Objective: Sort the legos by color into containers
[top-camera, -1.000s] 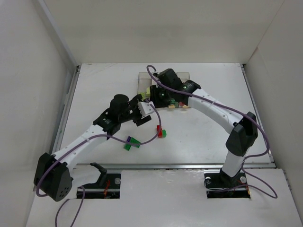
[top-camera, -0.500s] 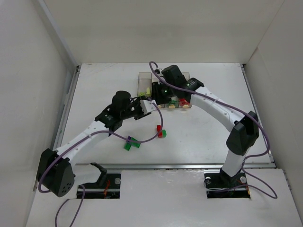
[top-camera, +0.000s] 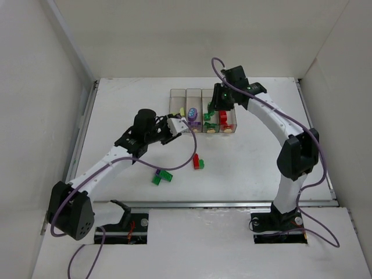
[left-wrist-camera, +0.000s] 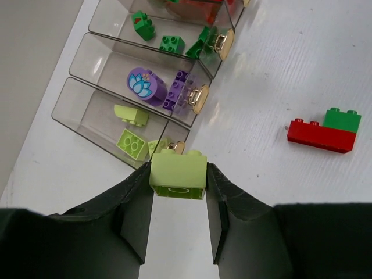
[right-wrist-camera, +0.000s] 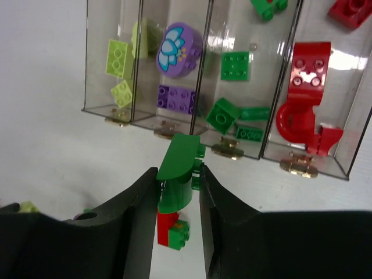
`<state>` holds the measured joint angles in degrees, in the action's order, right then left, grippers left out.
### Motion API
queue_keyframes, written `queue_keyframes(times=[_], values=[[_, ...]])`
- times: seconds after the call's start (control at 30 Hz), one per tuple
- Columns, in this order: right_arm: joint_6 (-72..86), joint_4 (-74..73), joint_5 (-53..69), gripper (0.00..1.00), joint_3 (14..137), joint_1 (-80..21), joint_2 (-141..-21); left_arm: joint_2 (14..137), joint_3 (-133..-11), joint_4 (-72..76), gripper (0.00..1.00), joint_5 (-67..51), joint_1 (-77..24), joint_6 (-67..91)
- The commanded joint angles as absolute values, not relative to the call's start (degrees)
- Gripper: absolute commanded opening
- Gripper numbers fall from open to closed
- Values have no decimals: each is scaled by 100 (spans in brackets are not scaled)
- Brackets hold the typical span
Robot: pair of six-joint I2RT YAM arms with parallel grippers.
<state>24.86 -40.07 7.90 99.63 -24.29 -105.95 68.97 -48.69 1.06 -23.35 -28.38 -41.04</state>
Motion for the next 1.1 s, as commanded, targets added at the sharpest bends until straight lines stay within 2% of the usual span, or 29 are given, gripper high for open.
queue_keyframes(times=[0.0, 0.07, 0.13, 0.17, 0.23, 0.27, 0.37, 0.4, 0.5, 0.6, 0.7, 0.73, 0.77, 0.8, 0.9, 1.07], values=[[2233, -3929, 370, 0, 10607, -2488, -11010, 7241, -5167, 439, 0, -2321, -2752, -3814], [2162, -3929, 20, 0, 10879, -2426, -11301, 7505, -5456, 501, 0, -2320, -2699, -3753], [1987, -4122, -62, 6, 11319, -2426, -11758, 7865, -5642, 501, 0, -2250, -2567, -3631], [1986, -4174, -122, 19, 11468, -2365, -11890, 7971, -5808, 501, 0, -2250, -2514, -3630], [1829, -4262, -123, 37, 11803, -2364, -12189, 8278, -5949, 554, 0, -2250, -2339, -3577], [1828, -4315, -123, 56, 11891, -2312, -12251, 8392, -6028, 554, 0, -2250, -2286, -3516], [1775, -4315, 17, 72, 12041, -2207, -12305, 8876, -6424, 606, 0, -2302, -2206, -3516], [1775, -4255, 165, 80, 12041, -2154, -12305, 8999, -6634, 606, 0, -2303, -2206, -3516], [1670, -4201, 386, 89, 12041, -2101, -12305, 9456, -6872, 720, 0, -2434, -2206, -3586], [1547, -4201, 492, 90, 12103, -2048, -12252, 9948, -7215, 791, 0, -2505, -2206, -3586], [1494, -4201, 492, 90, 12103, -2048, -12199, 10195, -7348, 975, 17, -2505, -2206, -3586], [1442, -4271, 492, 90, 12103, -2048, -12147, 10248, -7261, 1071, 29, -2444, -2206, -3638], [1441, -4271, 492, 90, 12103, -2048, -12146, 10248, -7260, 1133, 62, -2443, -2206, -3639], [1441, -4324, 492, 90, 12050, -2048, -12086, 10300, -7260, 1134, 76, -2348, -2206, -3639], [1380, -4386, 544, 90, 11919, -2048, -12015, 10301, -7321, 1134, 99, -2084, -2206, -3560], [1038, -4386, 511, 91, 11506, -2118, -11514, 9941, -7374, 1081, 99, -1452, -2206, -3279]])
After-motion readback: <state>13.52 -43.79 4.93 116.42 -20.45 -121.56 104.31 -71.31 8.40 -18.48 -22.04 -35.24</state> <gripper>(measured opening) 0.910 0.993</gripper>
